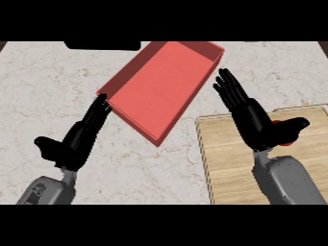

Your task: Pick the tomato from the tray and place it in the cardboard box

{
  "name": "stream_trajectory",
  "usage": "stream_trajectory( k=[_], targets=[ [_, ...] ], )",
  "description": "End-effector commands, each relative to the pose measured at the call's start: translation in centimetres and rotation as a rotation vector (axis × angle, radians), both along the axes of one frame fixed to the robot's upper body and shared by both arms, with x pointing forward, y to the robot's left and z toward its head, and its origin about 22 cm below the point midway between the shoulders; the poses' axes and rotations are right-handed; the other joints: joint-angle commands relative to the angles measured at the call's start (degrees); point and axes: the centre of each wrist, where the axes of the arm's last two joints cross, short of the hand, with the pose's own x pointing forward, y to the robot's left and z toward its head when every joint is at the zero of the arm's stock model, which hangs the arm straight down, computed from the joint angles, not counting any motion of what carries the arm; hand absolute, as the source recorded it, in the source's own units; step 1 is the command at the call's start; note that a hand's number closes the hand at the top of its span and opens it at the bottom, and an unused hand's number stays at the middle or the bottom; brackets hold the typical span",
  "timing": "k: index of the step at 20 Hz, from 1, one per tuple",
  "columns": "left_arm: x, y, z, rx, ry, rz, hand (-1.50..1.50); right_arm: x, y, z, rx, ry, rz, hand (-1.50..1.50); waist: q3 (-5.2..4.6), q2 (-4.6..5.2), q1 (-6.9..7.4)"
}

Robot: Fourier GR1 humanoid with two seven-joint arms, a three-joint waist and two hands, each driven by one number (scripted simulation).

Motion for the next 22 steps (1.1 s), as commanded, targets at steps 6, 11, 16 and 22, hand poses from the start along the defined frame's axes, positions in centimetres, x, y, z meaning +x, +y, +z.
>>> stream_trajectory(
  k=[6, 11, 16, 22],
  targets=[
    [-1.2, 15.2, 1.7, 0.558, 0.04, 0.489, 0.0, -1.5, -12.5, 1.4, -0.375, -0.112, -0.419, -1.5, 2.06, -1.16, -1.92],
    [-2.1, 15.6, 0.9, 0.591, 0.098, 0.509, 0.0, -5.1, -18.7, -1.3, -1.013, -0.155, -0.405, -1.5, 2.09, -0.69, -1.7],
    [-2.0, 15.4, 1.4, 0.593, 0.101, 0.497, 0.0, -8.9, -21.2, -3.0, -0.704, -0.329, -0.38, -1.5, 1.97, -0.62, -0.75],
    [-1.0, 14.2, 1.8, 0.598, 0.09, 0.495, 0.0, -7.5, -25.7, 1.7, -1.047, -0.371, -0.378, -1.5, 1.89, -0.44, 0.0]
  ],
)
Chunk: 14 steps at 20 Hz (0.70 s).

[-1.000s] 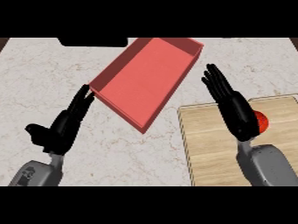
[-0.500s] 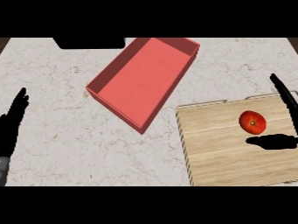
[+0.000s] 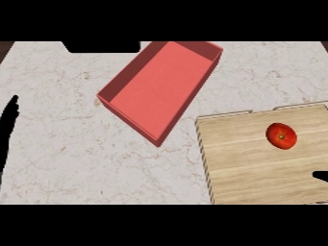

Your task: Pick the tomato from the tray and place it in the cardboard box

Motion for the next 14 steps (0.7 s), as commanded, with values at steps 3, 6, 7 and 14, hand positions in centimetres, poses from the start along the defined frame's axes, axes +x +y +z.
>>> stream_trajectory(
  k=[3, 6, 7, 14],
  targets=[
    [0.1, 0.0, 0.8, 0.03, 0.005, 0.011, 0.0, 0.1, -1.1, 4.5, -0.377, 0.15, -0.049, -1.5, -0.2, -0.08, 0.49],
    [0.4, -0.4, 0.7, 0.018, -0.001, -0.006, 0.0, 1.5, 0.3, 6.9, -0.451, 0.244, -0.055, -1.5, -0.16, 0.02, 0.8],
    [0.8, -1.0, 0.7, 0.01, -0.001, -0.006, 0.0, 1.7, 1.4, 6.4, -0.469, 0.28, -0.052, -1.5, -0.13, 0.08, 0.84],
    [0.6, -1.5, -0.3, 0.011, 0.007, -0.031, 0.0, 4.5, 5.5, 7.7, -0.645, 0.518, -0.064, -1.5, -0.07, 0.28, 1.68]
  ],
)
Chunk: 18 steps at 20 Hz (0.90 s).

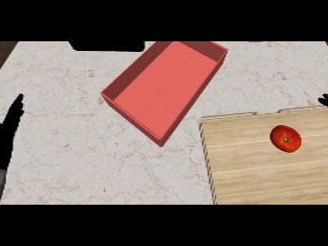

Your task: Pick the tomato from the tray and place it in the cardboard box

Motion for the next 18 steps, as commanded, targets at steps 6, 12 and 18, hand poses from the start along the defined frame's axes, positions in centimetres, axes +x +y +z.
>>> stream_trajectory(
  k=[6, 12, 18],
  targets=[
    [-0.2, -0.8, 0.2, -0.003, -0.001, -0.001, 0.0, 3.8, 4.9, -0.7, -0.118, 0.175, -0.051, -1.5, 0.13, -0.02, -0.2],
    [1.6, -0.3, -0.3, -0.008, -0.003, 0.017, 0.0, 4.5, 6.6, -2.6, -0.132, 0.182, -0.055, -1.5, 0.12, -0.03, -0.86],
    [-0.7, 0.7, 0.9, 0.024, 0.002, 0.013, 0.0, 6.1, 6.0, -2.6, -0.127, 0.202, -0.052, -1.5, 0.15, -0.07, -0.29]
  ],
)
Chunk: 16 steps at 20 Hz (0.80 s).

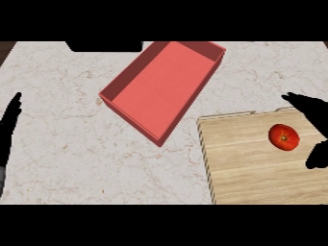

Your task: Pick the tomato from the tray and place it in the cardboard box

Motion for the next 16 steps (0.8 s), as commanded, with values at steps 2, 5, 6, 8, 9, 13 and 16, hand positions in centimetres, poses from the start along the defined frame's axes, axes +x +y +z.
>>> stream_trajectory(
  k=[2, 5, 6, 8, 9, 13, 16],
  targets=[
    [0.0, -0.4, -0.2, -0.001, 0.006, 0.0, 0.0, 0.2, 0.2, -0.8, 0.037, 0.012, 0.005, -1.5, 0.01, -0.02, -0.15],
    [0.9, -0.4, -0.1, -0.003, 0.017, 0.001, 0.0, -0.3, 2.6, -1.9, 0.05, 0.006, 0.057, -1.5, 0.0, -0.01, -0.27],
    [-1.3, -1.2, -2.8, 0.007, -0.005, 0.005, 0.0, 0.7, 1.7, -0.3, 0.058, 0.03, 0.068, -1.5, -0.01, -0.01, -0.06],
    [0.7, 0.7, 0.7, 0.005, -0.012, 0.014, 0.0, -1.9, 1.9, -1.1, 0.077, 0.026, 0.094, -1.5, 0.0, -0.11, -0.53],
    [-1.2, 1.6, 0.6, -0.006, -0.012, 0.006, 0.0, -1.9, 2.7, -0.5, 0.102, 0.015, 0.107, -1.5, 0.0, -0.17, -0.27],
    [-1.3, -0.4, 0.6, 0.023, 0.001, -0.005, 0.0, -2.0, 4.7, -0.6, 0.099, 0.003, 0.125, -1.5, 0.01, -0.1, -0.14],
    [-1.4, -1.6, 0.9, -0.012, -0.001, 0.006, 0.0, -3.7, 4.5, -0.1, 0.058, 0.034, 0.101, -1.5, 0.01, -0.13, -0.27]
  ],
)
